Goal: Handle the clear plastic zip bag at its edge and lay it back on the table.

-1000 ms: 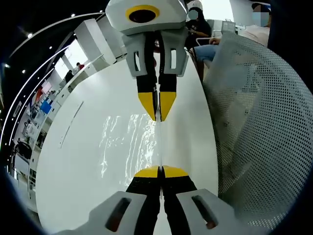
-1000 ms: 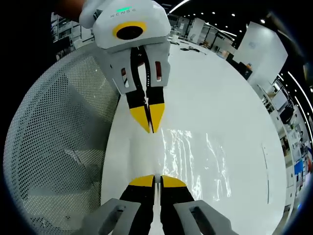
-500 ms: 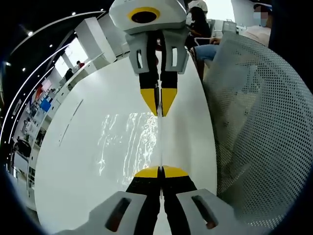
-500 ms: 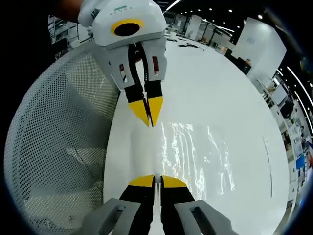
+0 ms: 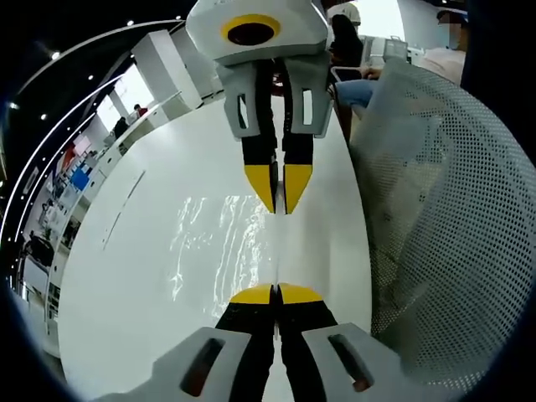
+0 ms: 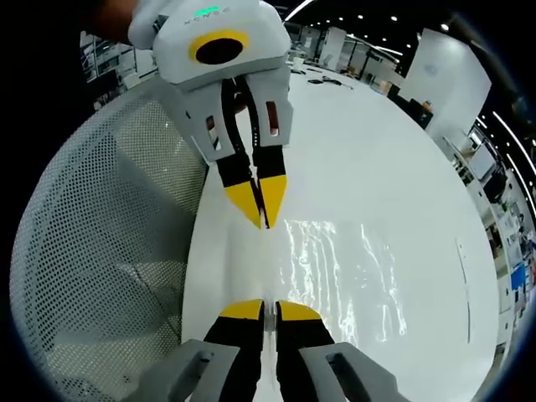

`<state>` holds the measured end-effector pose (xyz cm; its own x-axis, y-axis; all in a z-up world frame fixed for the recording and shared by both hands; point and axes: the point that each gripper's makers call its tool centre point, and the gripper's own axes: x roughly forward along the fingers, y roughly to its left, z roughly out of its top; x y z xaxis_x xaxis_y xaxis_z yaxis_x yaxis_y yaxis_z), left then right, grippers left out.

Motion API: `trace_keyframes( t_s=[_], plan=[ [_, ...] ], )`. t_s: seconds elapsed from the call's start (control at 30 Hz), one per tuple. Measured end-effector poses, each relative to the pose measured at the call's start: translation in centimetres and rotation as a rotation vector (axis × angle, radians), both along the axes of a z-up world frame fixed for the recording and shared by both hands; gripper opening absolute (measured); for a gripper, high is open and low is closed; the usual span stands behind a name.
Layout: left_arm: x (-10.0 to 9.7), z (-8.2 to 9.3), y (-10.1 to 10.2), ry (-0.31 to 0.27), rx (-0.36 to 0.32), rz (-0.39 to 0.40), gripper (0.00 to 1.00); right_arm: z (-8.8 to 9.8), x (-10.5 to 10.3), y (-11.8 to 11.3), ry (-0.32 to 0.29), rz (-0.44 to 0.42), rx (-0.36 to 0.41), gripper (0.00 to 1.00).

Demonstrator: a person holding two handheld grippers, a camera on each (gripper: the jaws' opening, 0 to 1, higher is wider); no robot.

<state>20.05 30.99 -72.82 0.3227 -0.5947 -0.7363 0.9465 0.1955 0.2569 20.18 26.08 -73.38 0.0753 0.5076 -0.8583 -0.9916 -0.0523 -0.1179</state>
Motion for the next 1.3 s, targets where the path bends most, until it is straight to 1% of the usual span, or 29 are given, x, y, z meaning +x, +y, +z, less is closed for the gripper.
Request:
trace_keyframes(
  t_s=[0.13,0.37,0.57,0.83,0.93,1.3],
  plan=[
    [0.0,0.0,-0.1,0.009,-0.010,0.002,0.00,0.1,0.2,-0.2,0.012,-0.014,0.003,0.00],
    [0.2,-0.2,-0.1,0.017,-0.012,0.004,0.00,0.1,0.3,-0.6,0.005,-0.011,0.001,0.00],
    [0.3,-0.3,-0.1,0.020,-0.010,0.001,0.00,-0.2,0.5,-1.6,0.012,-0.030,0.004,0.00],
    [0.4,-0.4,-0.1,0.026,-0.011,0.001,0.00,-0.1,0.6,-2.6,0.011,-0.045,0.007,0.00],
    [0.3,-0.3,-0.2,0.026,-0.006,0.000,0.00,-0.3,0.6,-3.1,0.009,-0.048,-0.003,0.00],
    [0.7,-0.5,0.0,0.035,0.000,0.034,0.00,-0.3,0.7,-3.8,0.010,-0.057,-0.018,0.00]
  ],
)
